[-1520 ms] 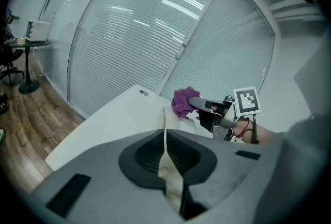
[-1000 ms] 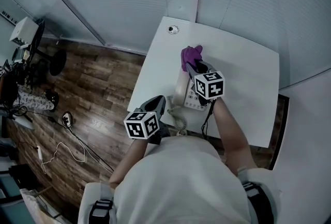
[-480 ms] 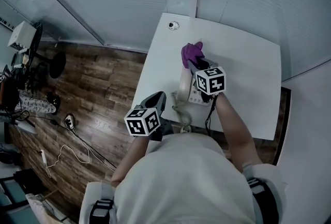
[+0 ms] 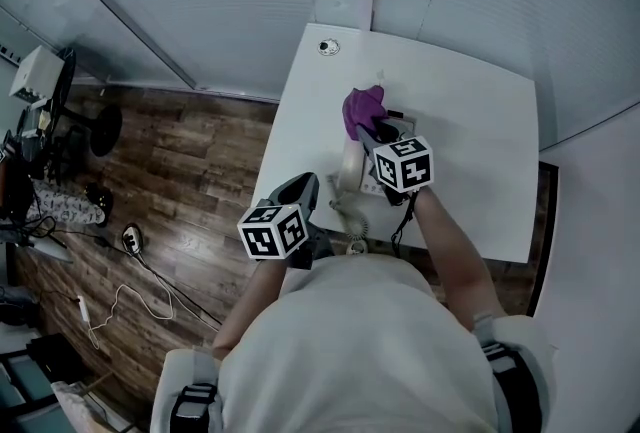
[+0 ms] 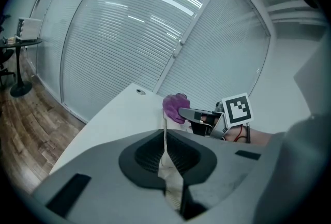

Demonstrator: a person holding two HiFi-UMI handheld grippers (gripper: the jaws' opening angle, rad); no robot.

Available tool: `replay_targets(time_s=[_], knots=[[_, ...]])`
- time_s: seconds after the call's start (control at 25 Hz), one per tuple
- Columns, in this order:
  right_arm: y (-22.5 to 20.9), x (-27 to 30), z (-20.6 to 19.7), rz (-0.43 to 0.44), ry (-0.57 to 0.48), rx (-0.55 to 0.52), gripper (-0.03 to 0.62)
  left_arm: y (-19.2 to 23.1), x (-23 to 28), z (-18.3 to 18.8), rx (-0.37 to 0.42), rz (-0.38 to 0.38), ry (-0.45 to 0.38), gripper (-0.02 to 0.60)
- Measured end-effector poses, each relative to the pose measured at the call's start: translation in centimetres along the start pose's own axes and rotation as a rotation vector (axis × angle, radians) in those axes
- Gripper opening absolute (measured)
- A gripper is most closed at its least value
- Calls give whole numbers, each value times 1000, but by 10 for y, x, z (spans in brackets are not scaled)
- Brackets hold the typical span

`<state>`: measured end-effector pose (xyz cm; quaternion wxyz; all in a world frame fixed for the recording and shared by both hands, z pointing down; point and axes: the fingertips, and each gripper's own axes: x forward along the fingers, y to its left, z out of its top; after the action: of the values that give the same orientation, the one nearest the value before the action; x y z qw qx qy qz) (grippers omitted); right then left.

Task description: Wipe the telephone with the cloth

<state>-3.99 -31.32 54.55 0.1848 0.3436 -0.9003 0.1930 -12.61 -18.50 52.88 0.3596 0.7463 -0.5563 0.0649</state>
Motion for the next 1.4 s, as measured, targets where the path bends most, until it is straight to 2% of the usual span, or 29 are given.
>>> replay_targets(time_s=[0.24,0.64,1.4], knots=[[5,-7,-7,2,2,-14,98,-2,2,-3,7,-2,-8,34],[24,-19,-25,15,23,-38,98,1,-2,-7,-27,7,-35,34],[44,-42,-70,57,81,-7,98,-21,7,-17,-21,-26,-28,34]])
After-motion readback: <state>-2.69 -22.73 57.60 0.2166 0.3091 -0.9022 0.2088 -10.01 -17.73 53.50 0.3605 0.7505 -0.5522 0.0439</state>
